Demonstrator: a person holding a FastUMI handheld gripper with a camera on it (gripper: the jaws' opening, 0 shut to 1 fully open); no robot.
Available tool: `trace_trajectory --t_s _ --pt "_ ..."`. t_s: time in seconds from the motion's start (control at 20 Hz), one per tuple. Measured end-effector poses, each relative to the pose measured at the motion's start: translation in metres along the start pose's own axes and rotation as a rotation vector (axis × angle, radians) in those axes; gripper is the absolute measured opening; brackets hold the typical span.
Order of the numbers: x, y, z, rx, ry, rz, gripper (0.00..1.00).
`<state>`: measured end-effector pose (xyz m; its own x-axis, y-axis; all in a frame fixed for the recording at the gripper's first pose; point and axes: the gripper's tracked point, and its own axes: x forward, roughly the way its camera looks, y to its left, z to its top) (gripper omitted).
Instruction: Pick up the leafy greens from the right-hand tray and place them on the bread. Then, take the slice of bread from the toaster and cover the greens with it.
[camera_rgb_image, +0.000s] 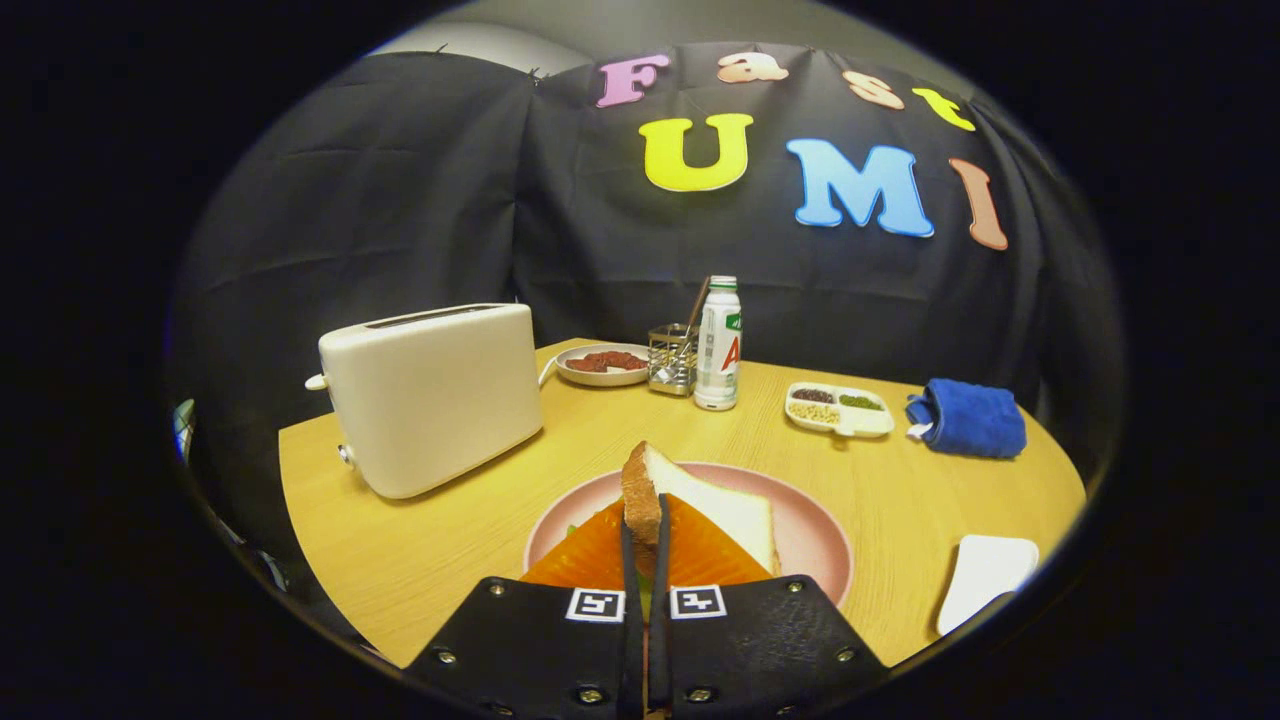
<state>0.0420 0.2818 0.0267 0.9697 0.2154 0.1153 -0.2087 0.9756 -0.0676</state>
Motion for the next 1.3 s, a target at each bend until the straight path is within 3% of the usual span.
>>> trace_trajectory --t_s 0.2,0.25,0.4,0.45,0.55,1.0,1.3 --pt "0.0 -0.001 0.001 0.001 -0.002 -0.004 0.03" --pt "0.001 -0.001 0.002 0.0 -0.004 -0.003 0.07" --pt "0.002 0.009 -0.001 0.021 -0.001 0.048 0.22" --pt "0.002 0.016 -0.007 0.045 0.024 0.073 0.38" --pt "0.001 0.018 -0.014 0.048 0.046 0.08 0.54" --pt "-0.012 -0.002 0.015 0.044 -0.036 0.069 0.54" --pt "-0.043 -0.066 0.086 -0.02 -0.17 -0.03 0.59"
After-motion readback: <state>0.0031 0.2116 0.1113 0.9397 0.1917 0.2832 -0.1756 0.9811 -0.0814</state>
